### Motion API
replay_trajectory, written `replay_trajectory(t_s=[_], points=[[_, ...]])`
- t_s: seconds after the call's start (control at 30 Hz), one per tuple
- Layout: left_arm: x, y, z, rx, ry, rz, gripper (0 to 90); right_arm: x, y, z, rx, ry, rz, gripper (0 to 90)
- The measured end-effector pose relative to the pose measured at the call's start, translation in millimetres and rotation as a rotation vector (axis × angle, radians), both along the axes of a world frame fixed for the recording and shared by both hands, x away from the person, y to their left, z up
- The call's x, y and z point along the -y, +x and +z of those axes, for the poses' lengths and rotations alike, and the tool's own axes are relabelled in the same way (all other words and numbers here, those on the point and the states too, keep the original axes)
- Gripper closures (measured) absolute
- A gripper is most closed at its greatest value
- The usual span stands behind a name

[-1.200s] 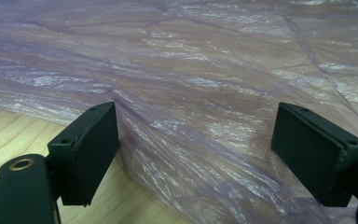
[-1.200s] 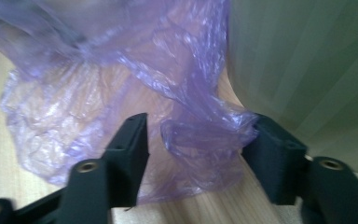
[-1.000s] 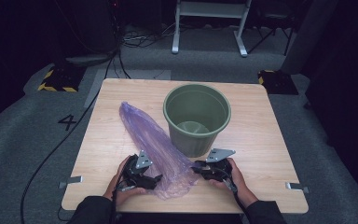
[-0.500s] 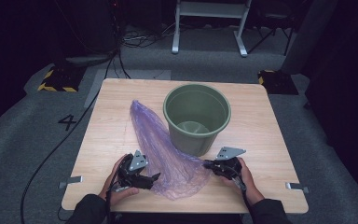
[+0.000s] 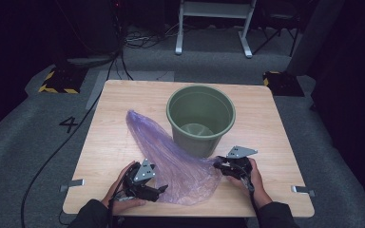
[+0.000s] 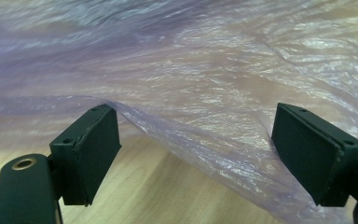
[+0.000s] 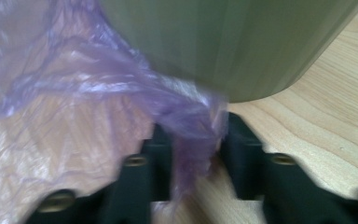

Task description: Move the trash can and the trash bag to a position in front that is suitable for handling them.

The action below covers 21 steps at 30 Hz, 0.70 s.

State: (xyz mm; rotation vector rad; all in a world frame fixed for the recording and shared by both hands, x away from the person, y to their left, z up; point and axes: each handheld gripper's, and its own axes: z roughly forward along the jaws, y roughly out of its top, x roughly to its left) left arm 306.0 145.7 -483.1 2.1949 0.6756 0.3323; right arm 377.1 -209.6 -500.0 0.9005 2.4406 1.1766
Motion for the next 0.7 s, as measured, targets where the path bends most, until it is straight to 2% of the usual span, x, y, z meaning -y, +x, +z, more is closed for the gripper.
replay_trajectory(t_s=[0.1,0.2,0.3,0.4,0.6,0.7], points=[[5.5,1.2,-3.7,-0.016,0.023,-0.023,16.1,0.5,-2.3,5.5,0.001,0.033,0.001,44.1],[9.9,1.0,-7.9,-0.03,0.034,-0.038,18.6,0.8,-7.9,11.5,0.025,0.037,0.011,32.6],[14.7,1.3,-12.7,-0.046,0.048,-0.059,26.6,3.2,-13.4,16.8,0.046,0.012,0.019,27.5],[17.7,1.9,-14.9,-0.056,0.059,-0.067,32.6,9.7,-17.6,21.5,0.048,0.021,0.031,26.9],[19.1,5.5,-16.6,-0.06,0.037,-0.044,42.9,32.1,-29.6,36.2,0.037,0.1,0.069,19.9],[23.1,6.9,-17.7,-0.047,0.031,-0.03,44.1,36.4,-36.0,42.6,0.034,0.133,0.076,18.2]])
